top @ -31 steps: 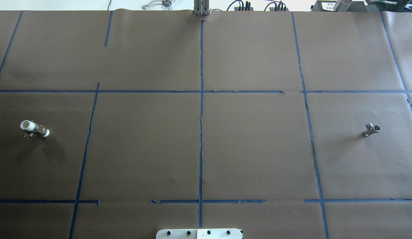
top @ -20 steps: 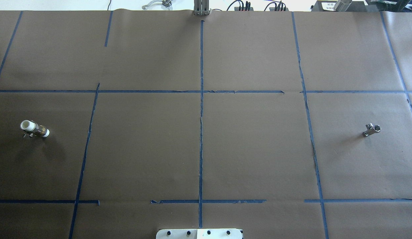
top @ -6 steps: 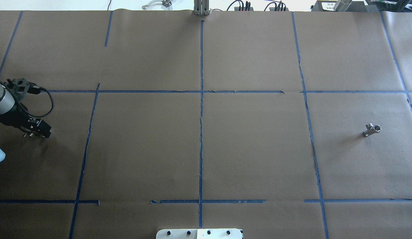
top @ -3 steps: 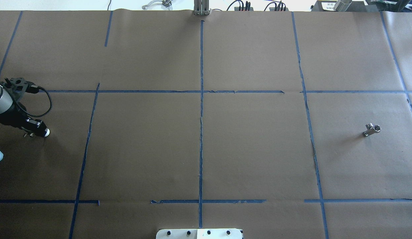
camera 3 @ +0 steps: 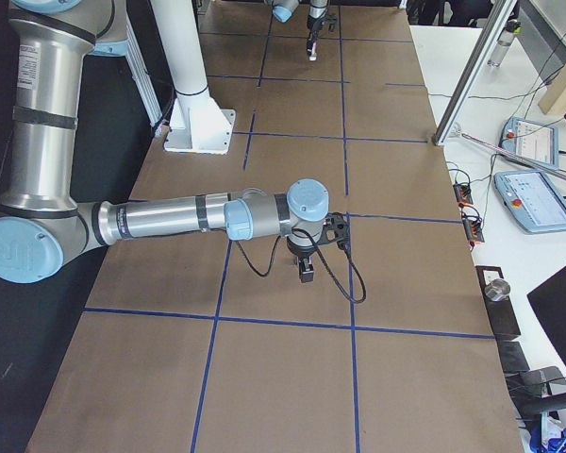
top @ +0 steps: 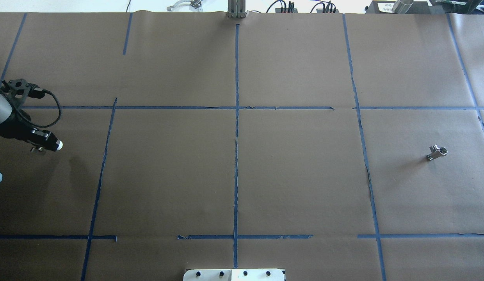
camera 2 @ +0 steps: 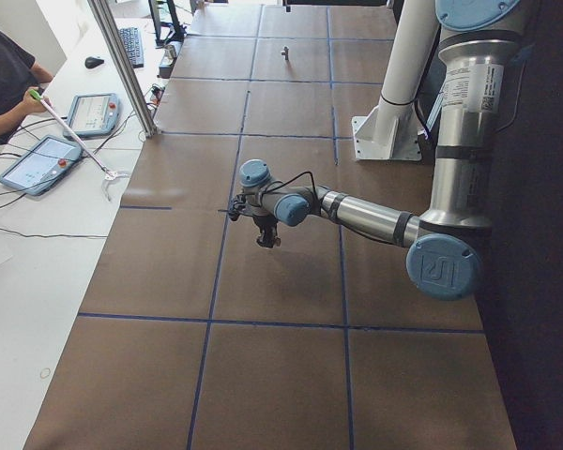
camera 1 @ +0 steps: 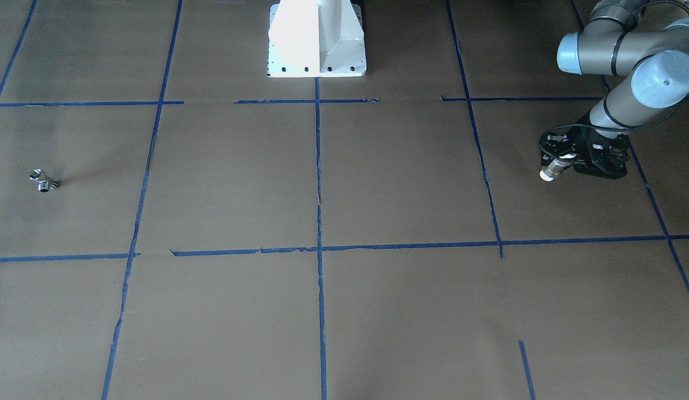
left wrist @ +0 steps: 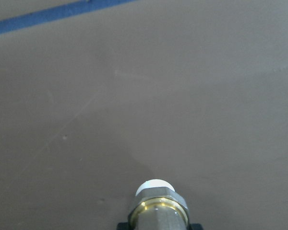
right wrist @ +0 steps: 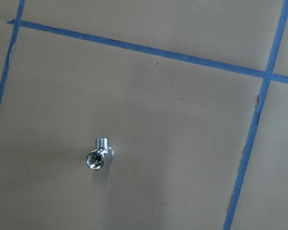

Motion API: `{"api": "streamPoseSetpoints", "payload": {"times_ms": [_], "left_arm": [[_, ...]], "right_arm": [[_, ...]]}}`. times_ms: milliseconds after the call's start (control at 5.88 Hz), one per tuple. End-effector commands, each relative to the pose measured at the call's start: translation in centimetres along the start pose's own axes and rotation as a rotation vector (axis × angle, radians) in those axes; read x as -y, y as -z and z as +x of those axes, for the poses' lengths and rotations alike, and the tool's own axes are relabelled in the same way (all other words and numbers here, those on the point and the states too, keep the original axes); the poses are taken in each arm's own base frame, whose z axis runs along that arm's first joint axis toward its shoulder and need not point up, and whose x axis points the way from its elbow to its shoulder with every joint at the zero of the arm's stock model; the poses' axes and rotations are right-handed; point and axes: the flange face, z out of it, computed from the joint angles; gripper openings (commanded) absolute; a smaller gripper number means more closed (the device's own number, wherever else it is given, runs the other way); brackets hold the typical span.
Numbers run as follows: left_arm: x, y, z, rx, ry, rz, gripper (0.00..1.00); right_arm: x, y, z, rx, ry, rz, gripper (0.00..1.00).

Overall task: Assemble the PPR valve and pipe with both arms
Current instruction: 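Carry the PPR fitting with the left gripper to the table center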

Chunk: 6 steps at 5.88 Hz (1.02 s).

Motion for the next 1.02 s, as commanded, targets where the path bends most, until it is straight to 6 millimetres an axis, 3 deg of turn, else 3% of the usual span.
{"api": "streamPoseSetpoints", "payload": {"times_ms": [0,170,340,510,680,850], "left_arm": [[5.4,3.5,12.4,-0.057,0.020,0.024,0.00],[6.9,3.6,22.5,-0.066,0.033,-0.041,0.00],[7.8,2.8,30.2,-0.052,0.052,-0.026,0.00],[10.5,2.5,37.3,-0.055,0.108,-0.030,0.00],[12.6,1.5,42.0,-0.045,0.125,-0.053,0.00],[13.4,-0.8,45.2,-0.006,0.123,-0.061,0.00]], "right_arm": [[0.0,0.0,-0.1,0.000,0.002,0.002,1.00],[0.0,0.1,-0.1,0.000,0.005,0.003,1.00],[0.0,0.0,0.0,0.000,0.001,0.001,1.00],[0.0,0.0,0.0,0.000,0.001,0.001,1.00],[0.0,0.0,0.0,0.000,0.001,0.001,1.00],[0.1,0.1,-0.1,0.000,0.016,0.013,1.00]]}}
